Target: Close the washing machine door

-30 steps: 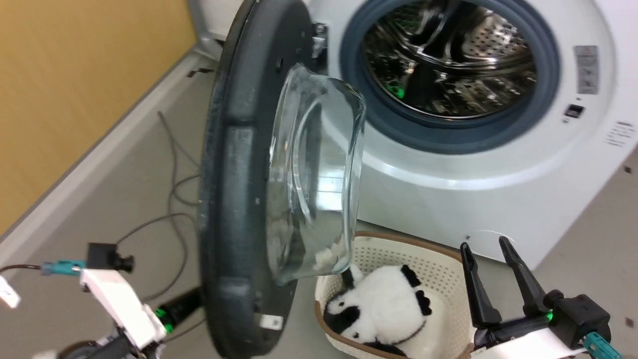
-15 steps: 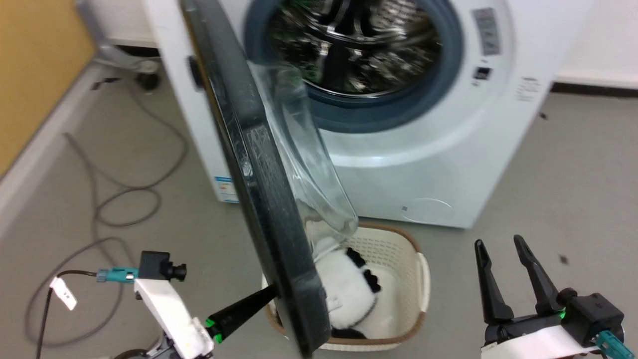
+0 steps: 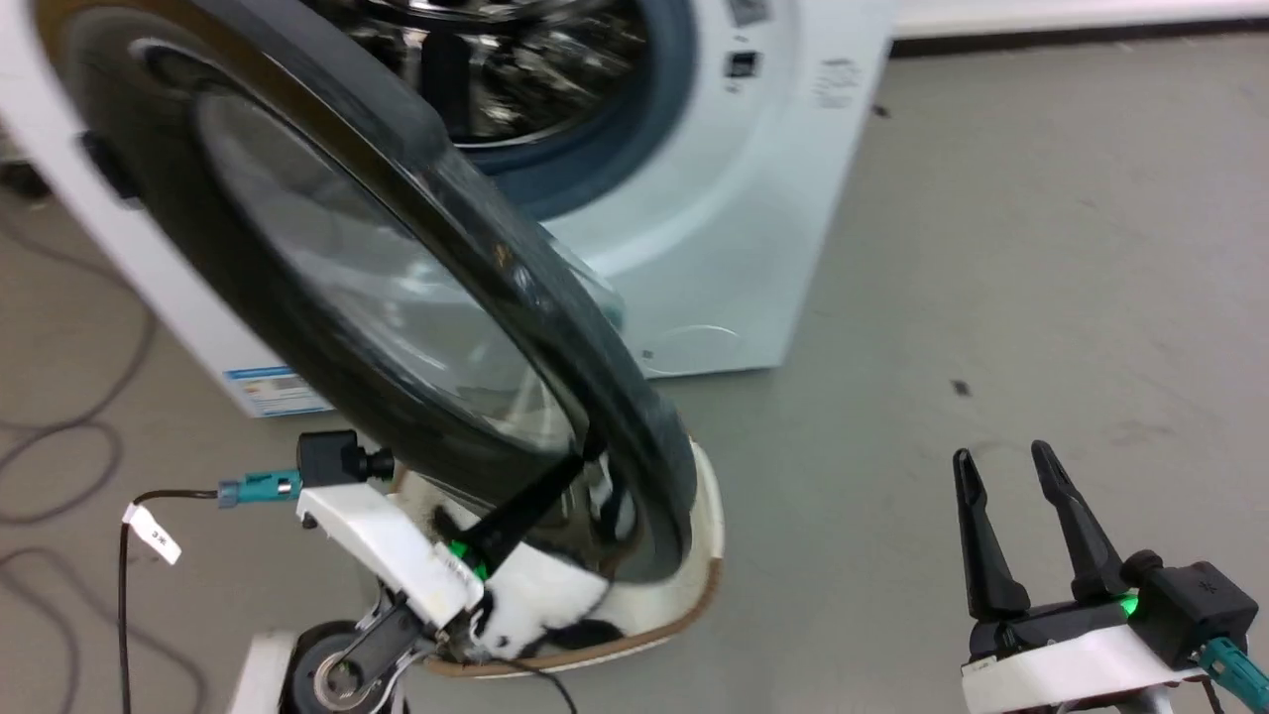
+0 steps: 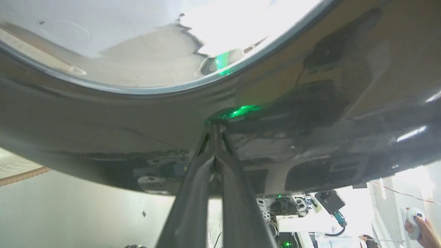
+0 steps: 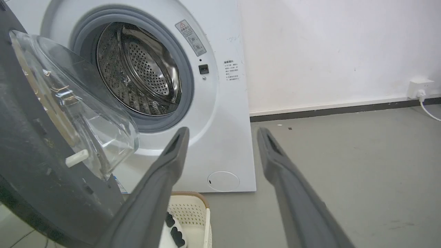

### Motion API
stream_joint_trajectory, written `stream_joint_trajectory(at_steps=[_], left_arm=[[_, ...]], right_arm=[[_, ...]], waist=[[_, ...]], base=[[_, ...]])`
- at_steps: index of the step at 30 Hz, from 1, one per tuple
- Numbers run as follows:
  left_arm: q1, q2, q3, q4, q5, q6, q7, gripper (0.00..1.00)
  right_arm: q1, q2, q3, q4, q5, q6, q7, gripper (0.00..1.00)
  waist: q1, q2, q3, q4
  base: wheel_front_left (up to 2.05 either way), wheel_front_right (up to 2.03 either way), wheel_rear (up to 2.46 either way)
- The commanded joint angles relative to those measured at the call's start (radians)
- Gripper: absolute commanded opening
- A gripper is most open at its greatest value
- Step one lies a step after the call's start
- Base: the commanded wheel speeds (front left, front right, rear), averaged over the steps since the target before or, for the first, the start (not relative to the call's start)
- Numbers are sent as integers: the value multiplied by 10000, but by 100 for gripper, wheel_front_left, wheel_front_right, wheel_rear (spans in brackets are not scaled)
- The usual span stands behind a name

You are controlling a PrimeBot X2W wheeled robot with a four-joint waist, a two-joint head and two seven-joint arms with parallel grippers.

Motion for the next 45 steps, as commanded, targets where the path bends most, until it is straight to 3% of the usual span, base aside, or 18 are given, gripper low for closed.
stream_joint_trajectory(at_steps=[1,13,15,23,29,32,37,42,43,44,45], left_arm=[[-242,-55,-45,197,-19,-44,-302,0],[-2048,-90,-422,1860,621,-45,-3103,0],[-2514,-93,-614,2393,657,-45,-3697,0],[-2225,225,-1405,2428,347,-45,-4092,0],[-1447,1081,-2560,1610,728,-45,-4185,0],[-994,2051,-3503,1223,1635,-46,-4540,0],[-513,3389,-4539,949,3177,-46,-6141,0],[-97,4036,-4364,1206,4598,150,-8342,0],[139,3999,-4040,1198,4972,513,-8820,6],[139,3999,-4040,1198,4972,513,-8820,6],[275,3938,-3846,1160,5144,705,-8936,43]], right_arm=[[-112,21,21,-47,80,8,-44,100],[-249,22,79,-80,411,8,-44,100],[-217,22,61,-85,436,8,-44,100],[-171,22,-21,-31,409,8,-44,100],[-40,22,-85,17,300,8,-44,100],[48,22,-125,56,205,8,-44,100],[174,22,-158,80,96,8,-44,100],[304,22,-34,-57,45,8,-44,100],[380,22,33,-152,48,8,-44,100],[380,22,33,-152,48,8,-44,100],[424,22,66,-182,45,8,-44,100]], waist=[[-1,0,317,-576],[-1,0,737,-1670],[-1,0,732,-1703],[-1,0,345,-1173],[-1,0,-102,-594],[-1,0,-365,-230],[-1,0,-711,337],[-1,0,-973,758],[-1,0,-1062,914],[-1,0,-1062,914],[-1,0,-1110,996]], base=[[0,0,0],[0,0,0],[0,0,0],[0,0,0],[0,0,0],[0,0,0],[0,0,0],[0,0,0],[0,0,0],[0,0,0],[0,0,0]])
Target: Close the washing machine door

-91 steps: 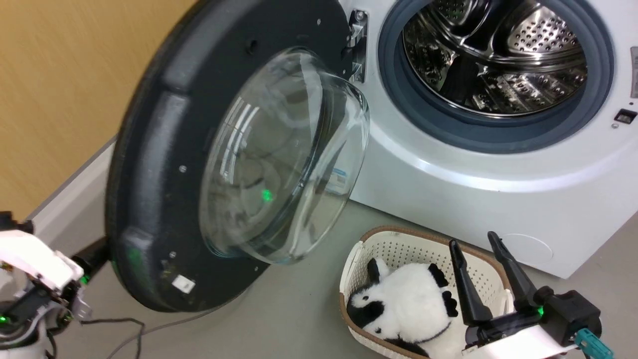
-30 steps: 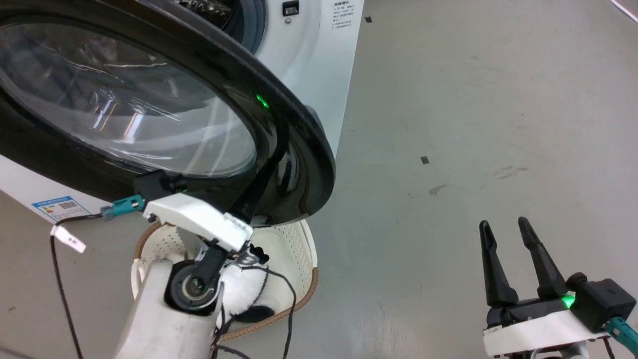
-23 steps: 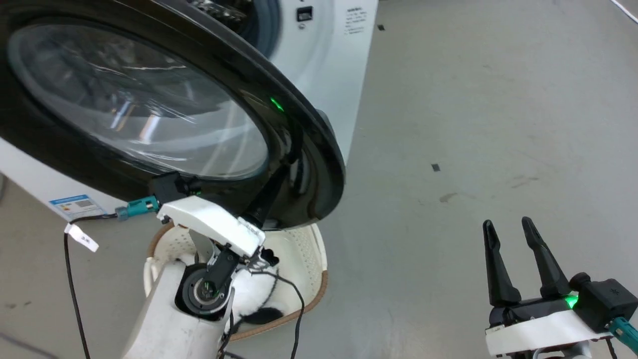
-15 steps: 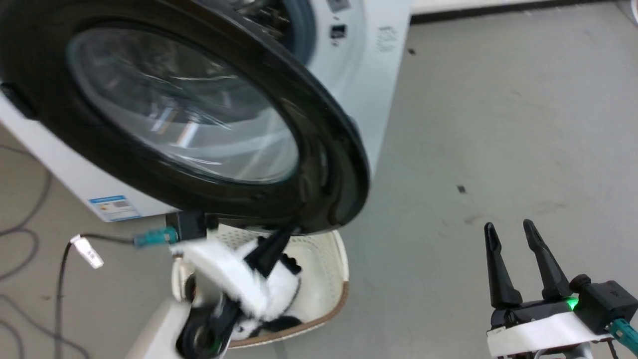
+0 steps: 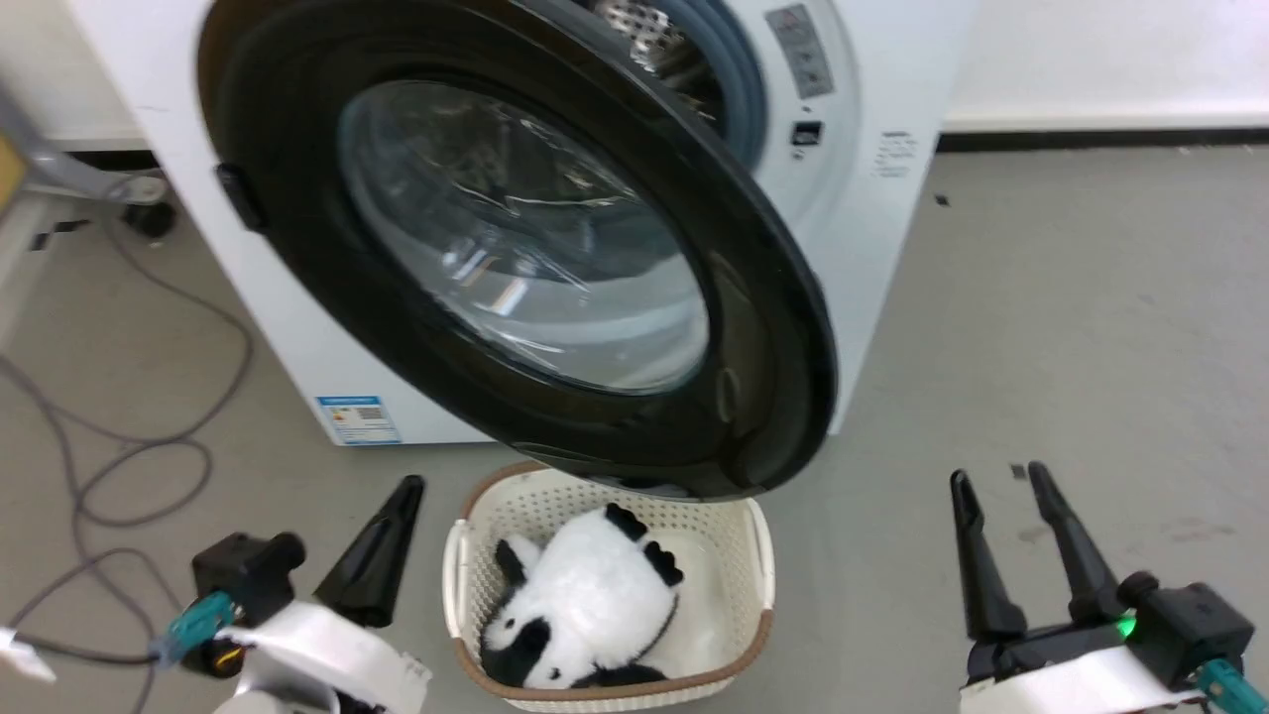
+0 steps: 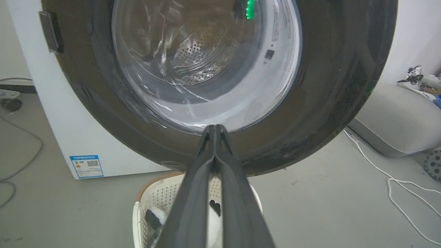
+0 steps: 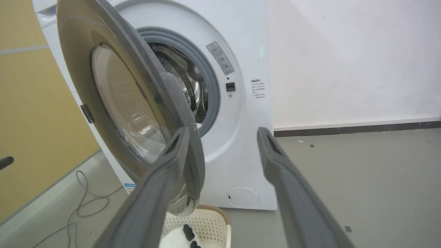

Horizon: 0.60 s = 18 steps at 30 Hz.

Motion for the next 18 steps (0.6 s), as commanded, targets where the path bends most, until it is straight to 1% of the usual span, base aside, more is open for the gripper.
stream_joint_trajectory(at_steps=[1,2,4,7,9,10,13,16,17,18], left_arm=[[188,-65,150,-69,176,128,-79,94],[331,-133,336,-144,408,262,-113,100],[581,-386,952,-583,1121,522,-130,100],[1173,-815,1702,-1261,2653,992,-135,100],[1613,-1364,2190,-1714,3261,1196,-136,100],[1833,-1593,2389,-1905,3552,1200,-136,100],[2399,-2175,2733,-2217,4203,952,-137,100],[2739,-2465,2928,-2193,4719,566,-138,100],[2791,-2539,2982,-2159,4871,453,-138,100],[2816,-2628,3046,-2138,4987,347,-138,100]], right_arm=[[137,24,56,-61,-26,8,-44,100],[176,24,113,-62,-37,8,-44,100],[240,24,213,-58,-69,8,-44,100],[306,24,292,-81,-84,8,-44,100],[337,24,381,-110,-123,8,-44,100],[355,19,473,-116,-173,8,-44,100],[414,-83,694,-144,-238,8,-44,100],[458,-235,1055,-171,-87,8,-44,100],[470,-348,1263,-123,5,8,-44,42],[458,-474,1451,-92,52,8,-44,0]], waist=[[0,0,-155,200],[0,0,-190,265],[0,0,-257,386],[0,0,-361,523],[0,0,-420,593],[0,0,-439,626],[0,0,-508,767],[0,0,-539,891],[0,0,-539,935],[0,0,-527,978]], base=[[0,0,0],[0,0,0],[0,0,0],[0,0,0],[0,0,0],[0,0,0],[0,0,0],[0,0,0],[0,0,0],[0,0,0]])
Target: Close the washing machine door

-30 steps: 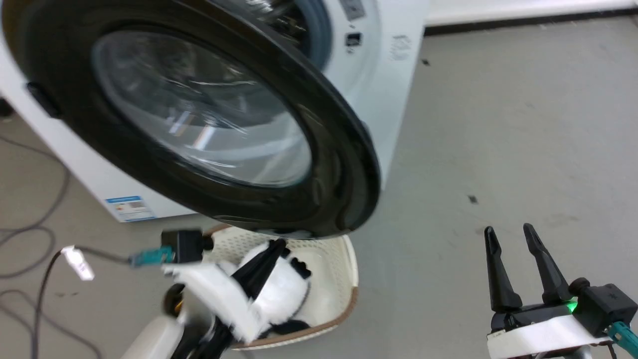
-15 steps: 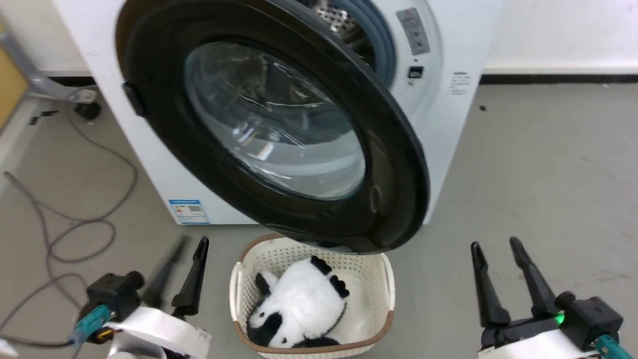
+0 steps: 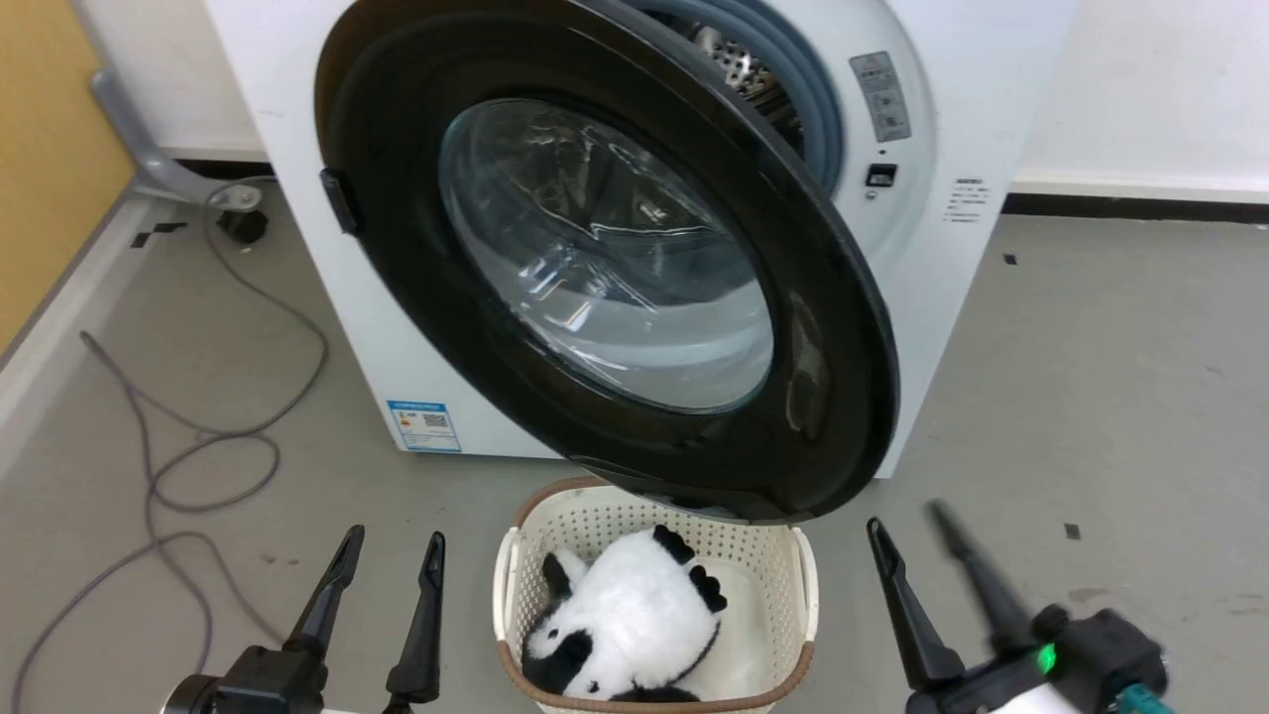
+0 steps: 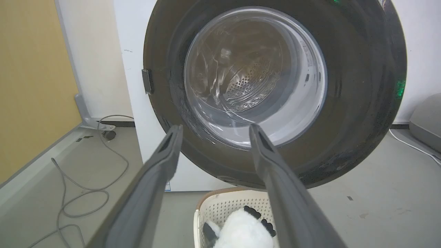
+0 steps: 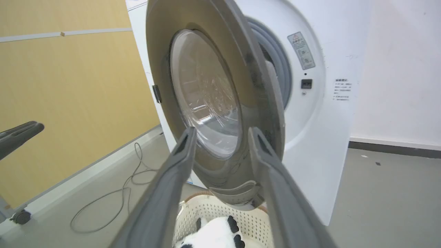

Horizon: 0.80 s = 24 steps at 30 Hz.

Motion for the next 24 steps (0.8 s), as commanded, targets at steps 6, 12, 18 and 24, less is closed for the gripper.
stream_joint_trajectory(at_steps=[6,12,18,24], left_arm=[[-108,-461,356,116,513,-536,-50,100],[-572,-754,485,154,825,-808,-50,100],[-1060,-982,446,105,914,-997,-51,100],[-1465,-1169,365,40,926,-1084,-51,100]], right_arm=[[-288,-634,678,142,248,8,-44,0],[-1443,-1414,1197,472,294,8,-44,0],[-2881,-2140,1632,1176,556,8,-44,0],[-4261,-2628,1577,1972,865,8,-44,0]], waist=[[0,0,338,348],[0,0,1002,710],[0,0,1755,1094],[0,0,2394,1357]], base=[[0,0,0],[0,0,0],[0,0,0],[0,0,0]])
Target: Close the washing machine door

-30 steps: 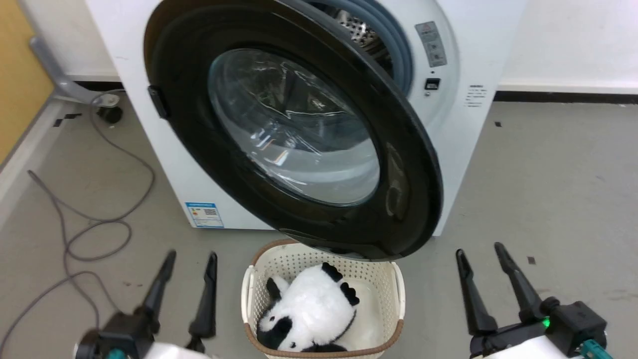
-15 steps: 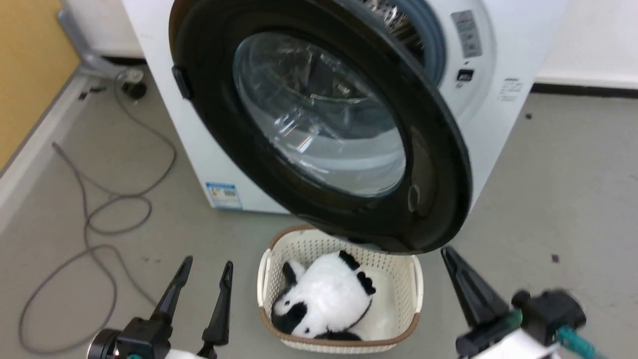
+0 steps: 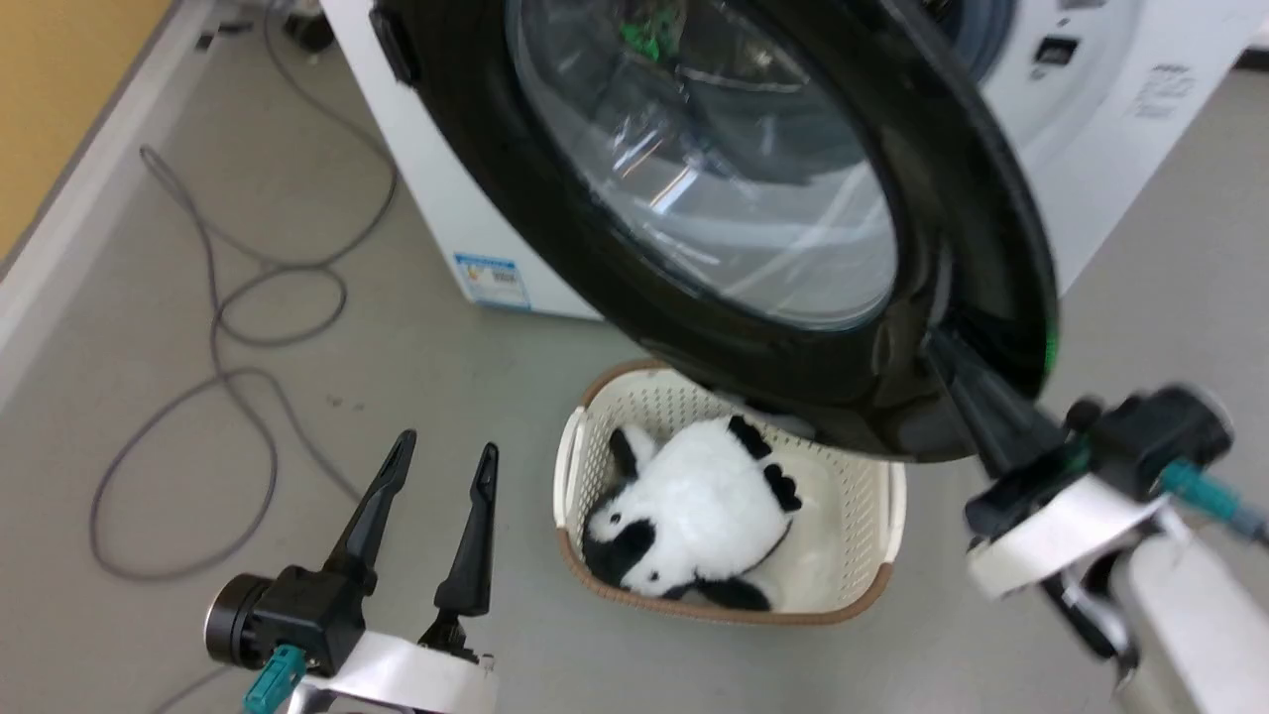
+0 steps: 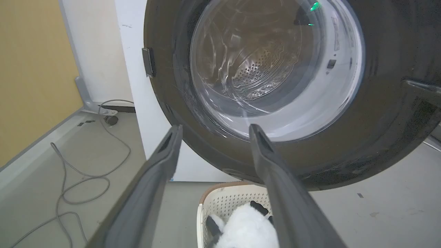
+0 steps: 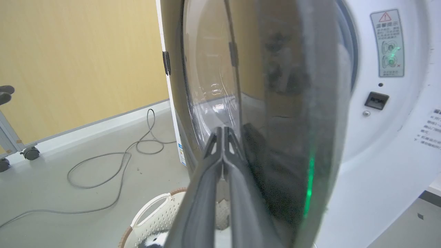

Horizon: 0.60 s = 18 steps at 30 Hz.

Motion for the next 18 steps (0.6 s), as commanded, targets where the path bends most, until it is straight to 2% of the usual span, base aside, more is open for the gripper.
stream_joint_trajectory(at_steps=[1,2,10,18], left_arm=[[-203,-33,-4,-40,59,-59,-53,100],[-369,-85,-37,-62,65,-79,-53,100],[-822,-187,-195,-116,-6,-105,-53,100],[-1161,-244,-387,-101,-208,-111,-53,100]], right_arm=[[-391,-147,-72,168,136,6,-44,0],[-1062,-431,-96,547,245,6,-38,0],[-2940,-1225,-304,1309,746,6,309,0],[-4623,-1705,-967,2094,741,6,936,0]], waist=[[-1,-1,325,191],[-1,-1,659,285],[-1,-1,1504,572],[-1,-1,2162,798]], base=[[0,0,0],[0,0,0],[0,0,0],[0,0,0]])
